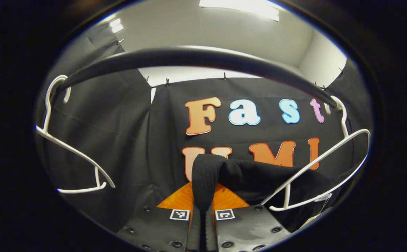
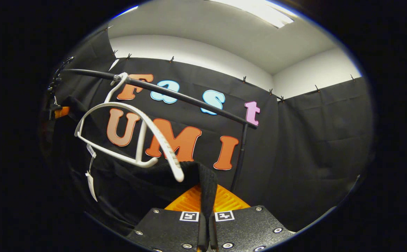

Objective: Grasp the clothes on the hanger with both hands and then place them into the laundry hamper below.

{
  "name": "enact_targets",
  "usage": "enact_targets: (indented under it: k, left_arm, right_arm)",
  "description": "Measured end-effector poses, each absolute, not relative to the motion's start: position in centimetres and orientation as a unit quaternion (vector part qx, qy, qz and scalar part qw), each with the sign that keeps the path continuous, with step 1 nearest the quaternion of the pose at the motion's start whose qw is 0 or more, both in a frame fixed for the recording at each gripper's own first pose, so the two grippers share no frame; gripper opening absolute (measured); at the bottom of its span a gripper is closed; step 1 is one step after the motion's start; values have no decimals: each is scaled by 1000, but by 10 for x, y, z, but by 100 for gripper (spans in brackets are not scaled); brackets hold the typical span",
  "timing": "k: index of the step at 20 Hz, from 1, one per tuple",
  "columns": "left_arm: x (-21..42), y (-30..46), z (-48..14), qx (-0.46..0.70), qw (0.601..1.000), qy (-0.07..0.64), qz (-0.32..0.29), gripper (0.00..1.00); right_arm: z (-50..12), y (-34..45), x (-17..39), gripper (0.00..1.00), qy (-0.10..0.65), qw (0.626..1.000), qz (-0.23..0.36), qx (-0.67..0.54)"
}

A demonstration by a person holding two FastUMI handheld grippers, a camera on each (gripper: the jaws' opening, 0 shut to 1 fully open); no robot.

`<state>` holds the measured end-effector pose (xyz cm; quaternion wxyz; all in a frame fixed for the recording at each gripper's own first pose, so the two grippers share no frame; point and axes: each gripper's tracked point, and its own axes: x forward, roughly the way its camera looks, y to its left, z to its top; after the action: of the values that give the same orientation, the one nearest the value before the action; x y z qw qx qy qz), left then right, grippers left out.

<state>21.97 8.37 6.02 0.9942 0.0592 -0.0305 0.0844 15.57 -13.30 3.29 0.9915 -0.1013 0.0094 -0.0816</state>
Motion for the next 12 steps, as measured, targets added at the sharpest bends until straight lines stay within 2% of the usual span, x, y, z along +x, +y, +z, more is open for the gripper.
enact_targets:
  k: [12]
  left_arm:
    - [192,125,-7,30,991,42,120,12]
  right_arm:
    - [11,-86,134,2,20,996,-41,-82]
